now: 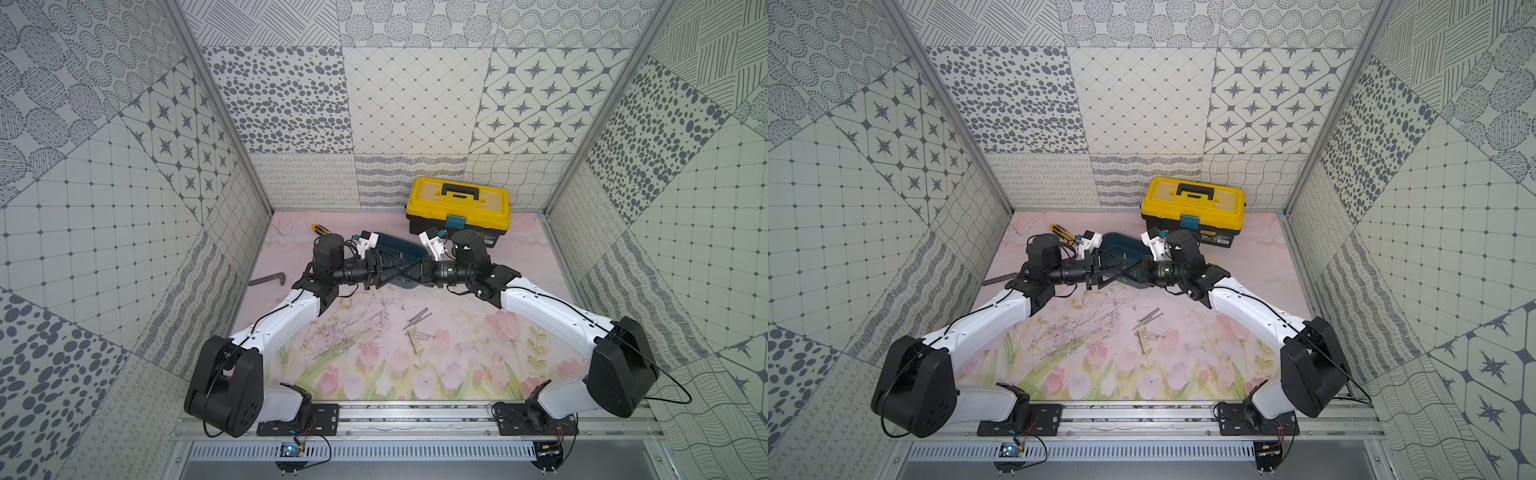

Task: Put the nails on the desktop into the storage box
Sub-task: Pick up the nail from the center of the board.

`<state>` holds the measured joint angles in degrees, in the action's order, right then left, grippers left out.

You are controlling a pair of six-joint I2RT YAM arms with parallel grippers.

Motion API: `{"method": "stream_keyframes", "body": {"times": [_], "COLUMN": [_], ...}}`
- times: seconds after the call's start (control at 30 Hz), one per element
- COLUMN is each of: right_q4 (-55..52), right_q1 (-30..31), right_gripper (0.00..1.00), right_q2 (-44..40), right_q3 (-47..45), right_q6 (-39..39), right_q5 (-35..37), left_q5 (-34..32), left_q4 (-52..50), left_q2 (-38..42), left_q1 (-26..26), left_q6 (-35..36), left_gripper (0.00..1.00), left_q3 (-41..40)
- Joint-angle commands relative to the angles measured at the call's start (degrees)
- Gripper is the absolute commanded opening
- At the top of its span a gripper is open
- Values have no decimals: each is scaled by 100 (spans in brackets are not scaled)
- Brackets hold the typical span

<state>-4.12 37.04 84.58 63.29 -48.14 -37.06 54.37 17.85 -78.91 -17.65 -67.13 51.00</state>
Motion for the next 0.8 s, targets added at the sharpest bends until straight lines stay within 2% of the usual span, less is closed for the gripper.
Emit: {"method": "stream_keyframes", "body": {"times": [0.0, 0.1, 0.37, 0.67, 0.77], "right_q4": [413, 482, 590, 836, 931], "right_q1": [-8, -12, -40, -141, -161], "right_gripper": [0, 0, 0, 0, 0], "right_q2": [79, 105, 132, 139, 150], "right_q3": [-79, -103, -201, -320, -348], "right_q6": [-152, -215, -347, -561, -639], "right_q5": [-209, -330, -481, -495, -502], "left_q5": [237, 252, 233, 267, 284], "left_q4": [480, 497, 544, 501, 497], "left_q2": [-84, -141, -250, -212, -199], "left_q1": [70, 77, 100, 189, 222], "left_q6": [-78, -76, -97, -133, -132], "left_gripper": [49, 47, 35, 30, 24], "left_q3": [132, 168, 224, 209, 178]}}
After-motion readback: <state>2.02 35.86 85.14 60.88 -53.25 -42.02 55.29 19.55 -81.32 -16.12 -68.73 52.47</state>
